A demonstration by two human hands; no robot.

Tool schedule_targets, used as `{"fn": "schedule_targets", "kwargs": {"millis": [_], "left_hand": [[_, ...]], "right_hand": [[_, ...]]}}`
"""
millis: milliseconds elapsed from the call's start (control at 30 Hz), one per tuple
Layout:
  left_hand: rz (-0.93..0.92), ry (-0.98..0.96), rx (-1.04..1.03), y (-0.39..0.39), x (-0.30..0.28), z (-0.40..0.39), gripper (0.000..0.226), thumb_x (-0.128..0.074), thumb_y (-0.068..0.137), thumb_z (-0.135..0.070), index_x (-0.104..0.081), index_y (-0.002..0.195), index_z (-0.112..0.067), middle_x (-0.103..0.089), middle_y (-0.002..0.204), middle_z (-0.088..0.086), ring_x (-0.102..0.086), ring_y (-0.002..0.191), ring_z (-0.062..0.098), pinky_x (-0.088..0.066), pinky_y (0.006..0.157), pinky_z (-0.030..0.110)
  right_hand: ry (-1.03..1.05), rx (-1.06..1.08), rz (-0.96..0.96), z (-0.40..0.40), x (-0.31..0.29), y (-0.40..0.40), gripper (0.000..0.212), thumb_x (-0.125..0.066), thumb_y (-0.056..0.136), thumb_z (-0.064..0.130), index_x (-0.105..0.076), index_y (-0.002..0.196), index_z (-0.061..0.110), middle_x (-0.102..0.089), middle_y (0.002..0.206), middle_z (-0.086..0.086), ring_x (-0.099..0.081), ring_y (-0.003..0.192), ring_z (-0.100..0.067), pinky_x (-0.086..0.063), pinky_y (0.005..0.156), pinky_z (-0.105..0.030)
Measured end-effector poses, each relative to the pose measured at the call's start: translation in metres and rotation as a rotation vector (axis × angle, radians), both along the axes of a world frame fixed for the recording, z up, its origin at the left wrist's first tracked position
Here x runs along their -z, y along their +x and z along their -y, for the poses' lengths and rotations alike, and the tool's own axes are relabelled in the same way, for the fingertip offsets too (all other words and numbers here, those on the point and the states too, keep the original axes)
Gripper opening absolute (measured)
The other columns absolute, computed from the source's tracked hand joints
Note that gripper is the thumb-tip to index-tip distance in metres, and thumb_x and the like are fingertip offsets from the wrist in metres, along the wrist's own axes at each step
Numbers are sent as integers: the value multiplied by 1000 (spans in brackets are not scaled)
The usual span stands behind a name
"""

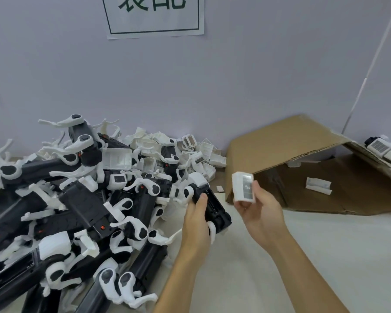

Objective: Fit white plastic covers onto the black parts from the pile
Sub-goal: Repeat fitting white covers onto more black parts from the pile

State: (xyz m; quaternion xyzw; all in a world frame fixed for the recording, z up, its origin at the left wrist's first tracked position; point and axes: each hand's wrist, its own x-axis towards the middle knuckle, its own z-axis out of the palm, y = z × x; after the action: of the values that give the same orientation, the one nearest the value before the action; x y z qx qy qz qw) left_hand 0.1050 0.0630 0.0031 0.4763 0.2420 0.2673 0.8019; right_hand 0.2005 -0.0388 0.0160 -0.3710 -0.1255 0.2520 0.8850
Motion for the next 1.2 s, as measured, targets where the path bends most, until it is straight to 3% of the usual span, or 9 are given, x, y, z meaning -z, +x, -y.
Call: {"fn": "schedule_targets", "kwargs": {"millis": [100, 200, 300, 433, 533, 667, 767, 933, 1200], "left_hand": [[-29, 113, 36, 1, 4, 1, 15, -52, 102, -35, -63, 111, -31, -75, 83, -14, -70, 71, 3, -48, 51, 15], [-32, 291, 31, -1, 2, 3, 21, -48, 104, -29, -62, 120, -30, -75, 107, -10, -70, 97, 3, -55, 72, 16], [-19, 347, 36, -1, 2, 2, 22, -46, 105, -25, -61, 120, -32, -72, 115, -10, -67, 108, 4, -53, 92, 25], [-5, 263, 47, 2, 4, 1, 22, -44, 105, -30, -59, 119, -38, -74, 102, -15, -70, 95, -1, -56, 71, 18], [18, 222, 34, 2, 1, 1, 35, -48, 100, -38, -51, 134, -31, -75, 94, -19, -70, 87, -5, -53, 61, 12], [24, 279, 21, 0, 0, 2, 43, -50, 97, -45, -48, 137, -30, -71, 101, -23, -64, 88, -16, -46, 64, 2], [8, 360, 23, -1, 0, 5, 31, -53, 98, -40, -49, 128, -34, -69, 100, -26, -61, 86, -22, -41, 66, -3], [20, 427, 31, -5, -3, 10, 27, -57, 100, -21, -55, 127, -23, -75, 105, -9, -69, 94, -2, -50, 71, 8], [20, 392, 92, -6, -4, 7, 24, -53, 102, -27, -59, 124, -31, -74, 107, -19, -68, 100, -4, -51, 77, 10]], "right_hand": [[-191, -30, 195, -5, 5, -5, 33, -42, 105, 18, -70, 108, 0, -74, 95, -15, -69, 84, -20, -56, 69, -28], [-447, 69, 399, -14, 7, -14, 34, -45, 106, 20, -75, 99, 6, -72, 100, -25, -66, 92, -29, -52, 86, -47], [-560, 113, 502, -15, 10, -20, 40, -42, 107, 21, -73, 94, 0, -69, 91, -28, -61, 82, -27, -52, 79, -45], [-551, 48, 566, -11, 9, -22, 36, -41, 107, 18, -72, 98, 1, -67, 98, -30, -62, 87, -28, -52, 86, -52], [-567, 82, 610, -13, 8, -25, 36, -43, 107, 19, -74, 92, 10, -66, 93, -13, -63, 84, -16, -51, 82, -38], [-534, 137, 574, -16, 12, -26, 39, -43, 107, 19, -68, 84, 0, -63, 77, -5, -55, 72, -11, -44, 69, -29], [-590, 263, 676, -22, 15, -34, 40, -48, 105, 14, -66, 69, 18, -58, 71, 10, -52, 61, 1, -39, 60, -13], [-670, 514, 836, -31, 23, -42, 28, -52, 102, 12, -68, 82, 23, -58, 77, 8, -57, 69, -8, -40, 58, -16], [-527, 221, 634, -22, 19, -37, 22, -53, 102, 14, -74, 104, 21, -73, 101, 3, -67, 95, -9, -50, 78, -19]]}}
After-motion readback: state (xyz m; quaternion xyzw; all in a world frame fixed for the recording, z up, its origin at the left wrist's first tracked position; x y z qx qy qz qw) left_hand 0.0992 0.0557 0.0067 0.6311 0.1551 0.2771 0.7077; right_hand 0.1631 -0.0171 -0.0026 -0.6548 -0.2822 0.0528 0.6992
